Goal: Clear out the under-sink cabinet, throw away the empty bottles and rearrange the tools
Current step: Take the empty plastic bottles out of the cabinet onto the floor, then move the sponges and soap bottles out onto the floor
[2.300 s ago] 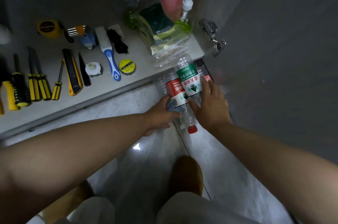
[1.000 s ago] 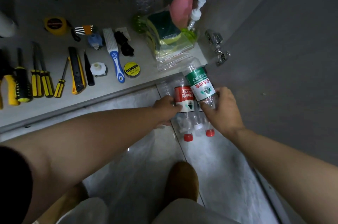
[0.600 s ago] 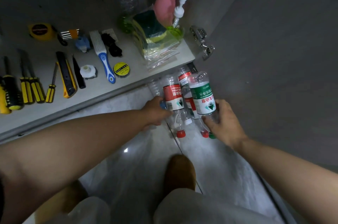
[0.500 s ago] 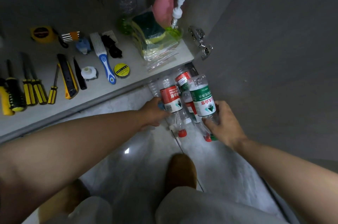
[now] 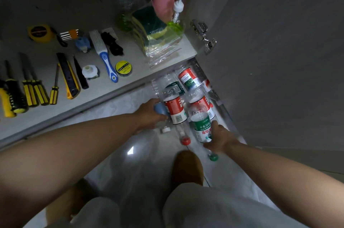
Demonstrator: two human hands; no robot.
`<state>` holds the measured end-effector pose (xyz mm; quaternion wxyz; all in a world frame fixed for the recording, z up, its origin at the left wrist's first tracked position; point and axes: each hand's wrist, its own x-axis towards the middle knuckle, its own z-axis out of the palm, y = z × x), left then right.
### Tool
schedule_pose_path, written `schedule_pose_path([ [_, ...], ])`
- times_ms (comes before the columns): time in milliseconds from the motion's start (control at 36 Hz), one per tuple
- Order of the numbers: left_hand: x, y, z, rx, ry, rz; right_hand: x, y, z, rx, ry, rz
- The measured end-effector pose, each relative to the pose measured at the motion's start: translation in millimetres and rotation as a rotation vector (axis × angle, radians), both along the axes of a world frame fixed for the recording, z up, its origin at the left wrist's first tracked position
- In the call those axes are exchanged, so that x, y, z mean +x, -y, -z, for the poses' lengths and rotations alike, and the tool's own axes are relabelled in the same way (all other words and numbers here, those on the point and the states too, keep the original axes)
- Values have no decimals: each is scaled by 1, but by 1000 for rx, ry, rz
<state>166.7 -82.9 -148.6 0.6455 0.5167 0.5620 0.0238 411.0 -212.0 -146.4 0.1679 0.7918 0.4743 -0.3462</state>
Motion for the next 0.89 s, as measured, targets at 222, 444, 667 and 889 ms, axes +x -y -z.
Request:
schedule_pose_path([
  [222,-12,1,12,101,-8,32,-15,-3,8,83,142,-51],
  [444,-18,2,8,61,-29,29,-13,-9,-8,246,85,-81],
  [667,-38,7,-30,135,-128,255,-18,-44,-41,353,-117,-268],
  [889,-87,-18,-109,357,-302,523,-60,-123,-85,431,-187,-463],
])
